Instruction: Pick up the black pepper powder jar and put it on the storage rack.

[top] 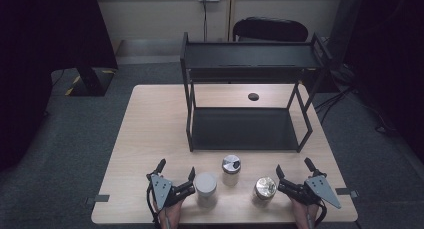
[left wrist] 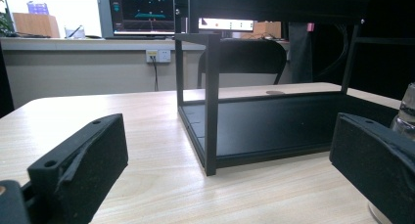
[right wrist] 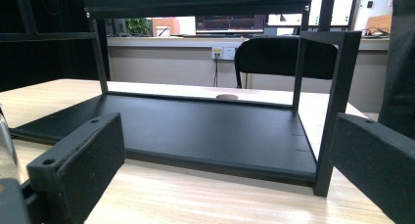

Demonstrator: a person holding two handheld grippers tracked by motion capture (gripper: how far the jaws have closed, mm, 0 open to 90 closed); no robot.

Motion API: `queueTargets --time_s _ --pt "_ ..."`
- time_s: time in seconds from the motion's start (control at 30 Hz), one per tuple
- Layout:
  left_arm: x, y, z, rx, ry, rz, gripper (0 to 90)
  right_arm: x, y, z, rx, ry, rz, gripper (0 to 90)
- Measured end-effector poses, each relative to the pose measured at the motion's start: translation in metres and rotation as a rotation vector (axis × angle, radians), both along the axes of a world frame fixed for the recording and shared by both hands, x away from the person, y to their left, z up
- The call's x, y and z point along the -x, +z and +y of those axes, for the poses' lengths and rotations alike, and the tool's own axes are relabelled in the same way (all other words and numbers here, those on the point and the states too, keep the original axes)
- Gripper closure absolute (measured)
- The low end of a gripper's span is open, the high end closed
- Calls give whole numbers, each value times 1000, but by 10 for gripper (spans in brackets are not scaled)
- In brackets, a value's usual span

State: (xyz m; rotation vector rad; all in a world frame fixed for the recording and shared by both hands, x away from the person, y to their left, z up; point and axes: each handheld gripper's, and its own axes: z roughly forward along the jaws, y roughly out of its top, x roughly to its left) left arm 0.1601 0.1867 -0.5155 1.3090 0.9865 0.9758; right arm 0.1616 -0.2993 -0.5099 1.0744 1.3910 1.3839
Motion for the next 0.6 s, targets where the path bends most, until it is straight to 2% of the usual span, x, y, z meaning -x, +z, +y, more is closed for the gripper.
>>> queueTargets --time_s 0.6 --pt "0 1 -1 4 9 6 3 0 0 0 -3 -1 -2 0"
